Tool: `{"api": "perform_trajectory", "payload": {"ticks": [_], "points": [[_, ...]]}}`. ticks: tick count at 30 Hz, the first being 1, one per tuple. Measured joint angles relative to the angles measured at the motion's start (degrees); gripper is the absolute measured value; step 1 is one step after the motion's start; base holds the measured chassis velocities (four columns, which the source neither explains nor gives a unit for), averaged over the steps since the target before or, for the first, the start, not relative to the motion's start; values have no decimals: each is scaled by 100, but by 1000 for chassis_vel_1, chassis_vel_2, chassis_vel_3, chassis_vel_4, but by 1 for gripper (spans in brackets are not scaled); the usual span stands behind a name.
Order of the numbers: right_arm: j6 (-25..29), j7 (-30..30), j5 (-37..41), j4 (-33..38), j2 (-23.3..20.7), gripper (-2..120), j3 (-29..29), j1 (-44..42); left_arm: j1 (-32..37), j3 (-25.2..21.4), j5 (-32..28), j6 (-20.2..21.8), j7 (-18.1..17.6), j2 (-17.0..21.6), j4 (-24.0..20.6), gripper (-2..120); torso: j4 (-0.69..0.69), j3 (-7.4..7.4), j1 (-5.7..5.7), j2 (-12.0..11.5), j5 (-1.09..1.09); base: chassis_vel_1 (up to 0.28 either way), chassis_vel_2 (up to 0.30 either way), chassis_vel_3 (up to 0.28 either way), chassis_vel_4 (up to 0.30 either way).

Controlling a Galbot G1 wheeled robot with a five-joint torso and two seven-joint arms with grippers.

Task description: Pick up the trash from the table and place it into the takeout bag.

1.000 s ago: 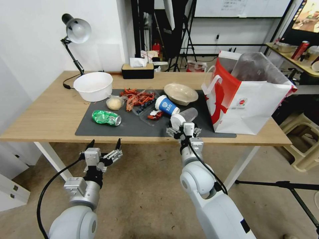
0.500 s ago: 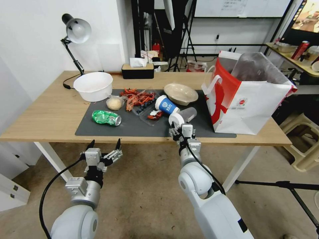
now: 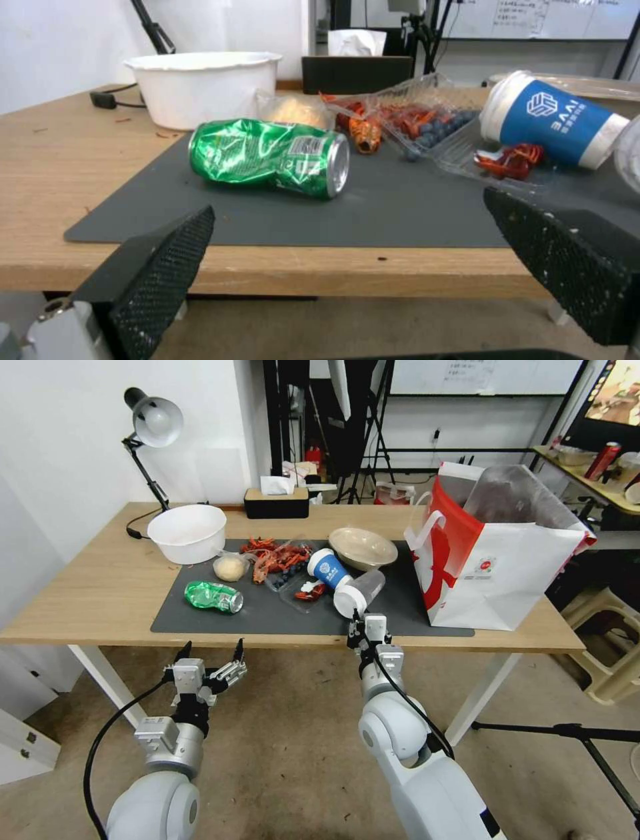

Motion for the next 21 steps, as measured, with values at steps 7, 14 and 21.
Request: {"api": "perform_trajectory", "payload": {"ticks": [7,14,21], "points": [[35,-55,-148,274,-34,13,65,-193,1,0,3,-20,0,5,-1,100,0,0,-1,1,0,0,0,0,0],[389,-357,-307,742,-146,13,261,-407,0,9,17,-43,5,6,-1,100,-1,0,0,1,0,0,0,0,0],[1468,-1748,489,1256,-421,12,797,-323,-10,19,23,-62,19,7,12,100,0,0,0,1,0,0,0,0,0]]}}
